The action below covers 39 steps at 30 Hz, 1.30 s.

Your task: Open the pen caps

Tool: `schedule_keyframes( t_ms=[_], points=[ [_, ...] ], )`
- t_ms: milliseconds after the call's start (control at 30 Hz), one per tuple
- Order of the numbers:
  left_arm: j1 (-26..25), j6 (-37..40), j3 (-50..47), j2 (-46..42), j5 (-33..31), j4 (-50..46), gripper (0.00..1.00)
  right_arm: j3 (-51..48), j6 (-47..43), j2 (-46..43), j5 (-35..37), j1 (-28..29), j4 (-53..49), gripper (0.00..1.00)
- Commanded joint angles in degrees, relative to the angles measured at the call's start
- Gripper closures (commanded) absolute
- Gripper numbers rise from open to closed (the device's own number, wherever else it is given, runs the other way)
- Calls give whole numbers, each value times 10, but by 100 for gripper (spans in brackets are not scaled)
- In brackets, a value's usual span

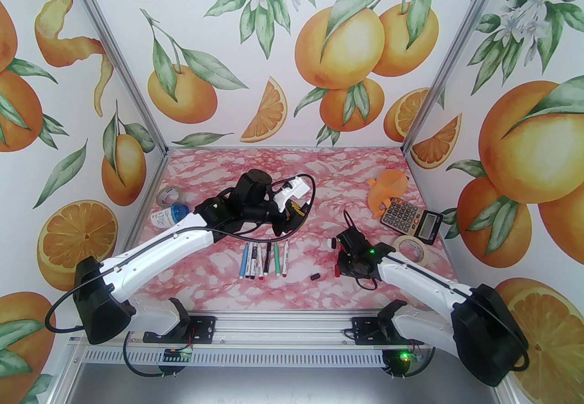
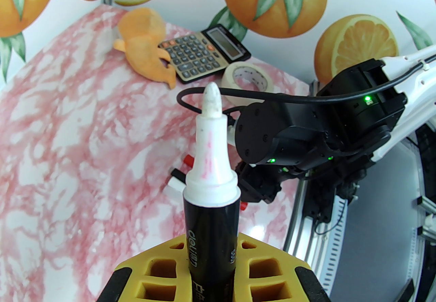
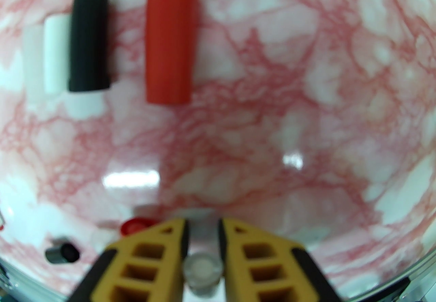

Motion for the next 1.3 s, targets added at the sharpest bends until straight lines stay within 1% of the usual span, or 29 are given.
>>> schedule_keyframes(
  t_ms=[0, 167, 367, 467, 600, 667, 733, 900, 1033, 1167, 1267],
  points=[
    [-2, 8, -4, -2, 5, 9, 97, 5, -7, 13, 21, 3, 17, 76],
    [-4, 9, -4, -1, 4, 7, 97, 5, -8, 14, 21, 3, 18, 73],
    [-6, 10, -2, 1, 3, 5, 97, 9, -10, 5, 25, 5, 15, 72],
    [-6, 11, -3, 0, 0, 5, 97, 23, -8, -7, 46, 17, -7, 72],
    [-6, 11, -3, -3, -2, 5, 96, 52, 10, -30, 90, 58, -48, 71],
    [-6, 12, -3, -3, -3, 4, 96, 64, 25, -44, 113, 84, -63, 67],
    [-7, 12, -3, -4, -4, 4, 96, 70, 47, -63, 123, 105, -72, 66],
    [-6, 15, -6, -13, -19, 5, 96, 61, 104, -115, 126, 150, -65, 66],
    [-6, 16, -8, -18, -32, 4, 96, 44, 149, -144, 102, 187, -23, 65],
    [-6, 31, -7, -21, -45, 0, 96, 34, 183, -149, 99, 216, 10, 64],
    [-6, 31, -8, -23, -45, 1, 96, 33, 203, -132, 102, 240, 27, 63]
  ],
)
